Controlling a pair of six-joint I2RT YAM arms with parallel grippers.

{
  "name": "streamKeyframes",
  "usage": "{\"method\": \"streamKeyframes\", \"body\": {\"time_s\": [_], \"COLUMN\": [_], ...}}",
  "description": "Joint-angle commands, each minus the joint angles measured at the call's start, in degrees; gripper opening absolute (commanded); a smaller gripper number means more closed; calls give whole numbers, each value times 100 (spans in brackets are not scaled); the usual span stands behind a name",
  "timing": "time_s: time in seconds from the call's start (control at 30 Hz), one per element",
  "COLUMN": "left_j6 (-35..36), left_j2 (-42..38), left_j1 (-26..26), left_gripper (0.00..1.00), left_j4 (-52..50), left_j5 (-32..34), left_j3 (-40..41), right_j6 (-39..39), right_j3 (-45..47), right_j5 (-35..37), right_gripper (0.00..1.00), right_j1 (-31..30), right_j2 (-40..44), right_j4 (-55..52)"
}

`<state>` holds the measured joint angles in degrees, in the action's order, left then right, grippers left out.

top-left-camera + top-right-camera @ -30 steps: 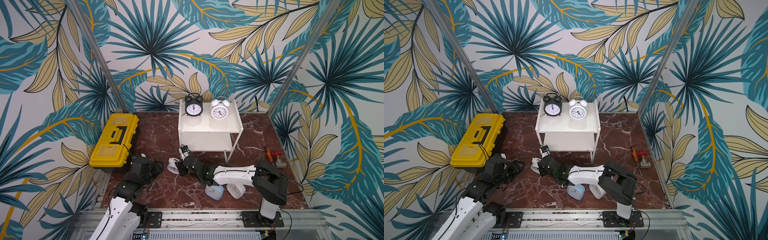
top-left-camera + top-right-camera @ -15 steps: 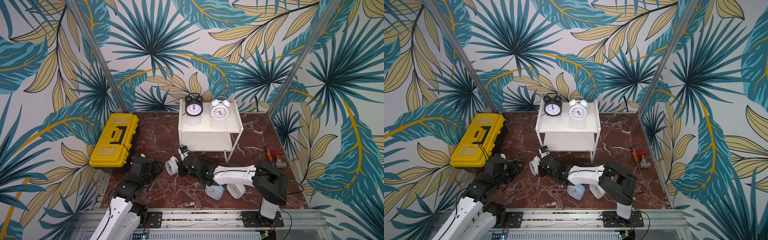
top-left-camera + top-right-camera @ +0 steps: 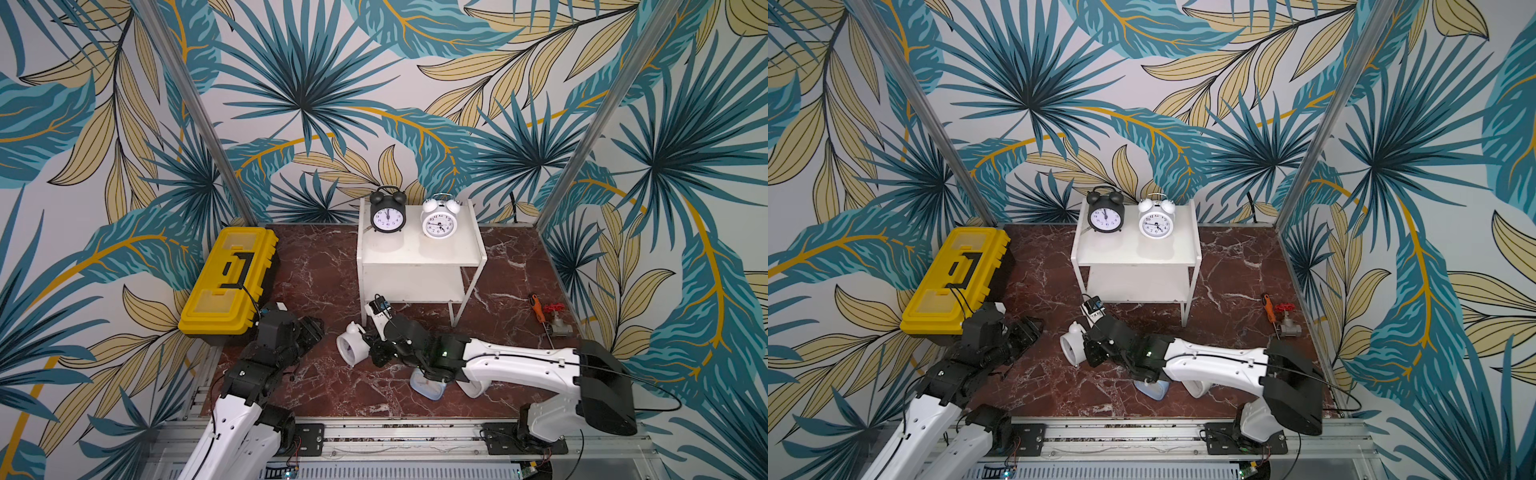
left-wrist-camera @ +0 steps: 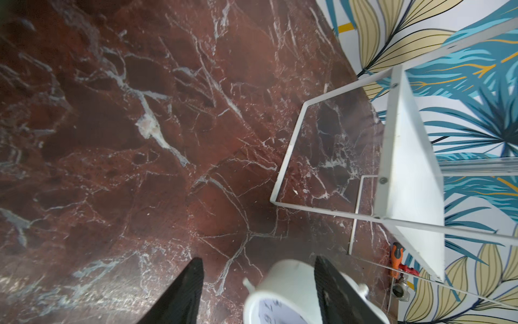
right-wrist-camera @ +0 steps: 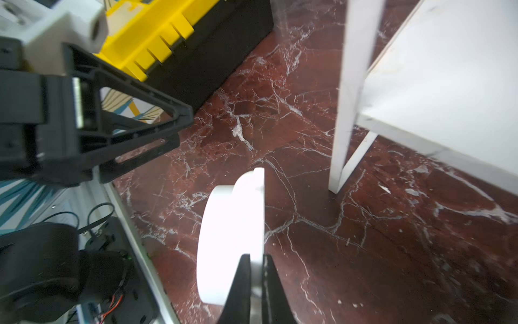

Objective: Place the alarm clocks on the shelf by style
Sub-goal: Pick up the alarm from the center of the board.

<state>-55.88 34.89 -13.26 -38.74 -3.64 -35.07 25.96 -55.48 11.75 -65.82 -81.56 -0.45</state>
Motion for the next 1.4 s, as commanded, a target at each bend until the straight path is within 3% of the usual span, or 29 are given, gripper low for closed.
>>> {"method": "streamKeyframes", "body": {"time_s": [0.0,0.07,0.2,0.3,0.47,0.63,0.77,0.97,1.13,1.37], "left_j6": [138,112,-41,-239,-1049,-1820,-1889,-1379,-1631,-1872], "left_j2": [25,48,52,2,30,587,768,942,1010,1026], "left_j1": [55,51,51,50,49,7,-232,-919,-958,-958], "left_gripper": [66,66,64,64,78,89,97,97,81,41], "left_j4": [293,741,2817,3858,6169,7763,7978,7656,8290,8788], "left_j5": [-179,-586,-2246,-2973,-3954,-4602,-4551,-4485,-4430,-4285], "left_j3": [-338,-313,33,152,605,879,1036,923,1008,1021], "right_j6": [-169,-205,-37,168,641,1180,1352,1728,1821,1917], "right_j3": [441,639,906,1077,1021,849,631,434,346,330], "right_j5": [72,-65,-997,-1776,-3529,-4655,-5021,-5429,-5523,-5483], "right_gripper": [0,0,0,0,0,0,0,0,0,0], "right_j1": [19,106,656,1194,2209,2638,2770,2925,3001,3049], "right_j2": [1034,1610,2491,2976,3246,3139,2904,2401,2079,1946], "right_j4": [-434,-497,-471,-270,109,643,797,1430,1575,1545]}}
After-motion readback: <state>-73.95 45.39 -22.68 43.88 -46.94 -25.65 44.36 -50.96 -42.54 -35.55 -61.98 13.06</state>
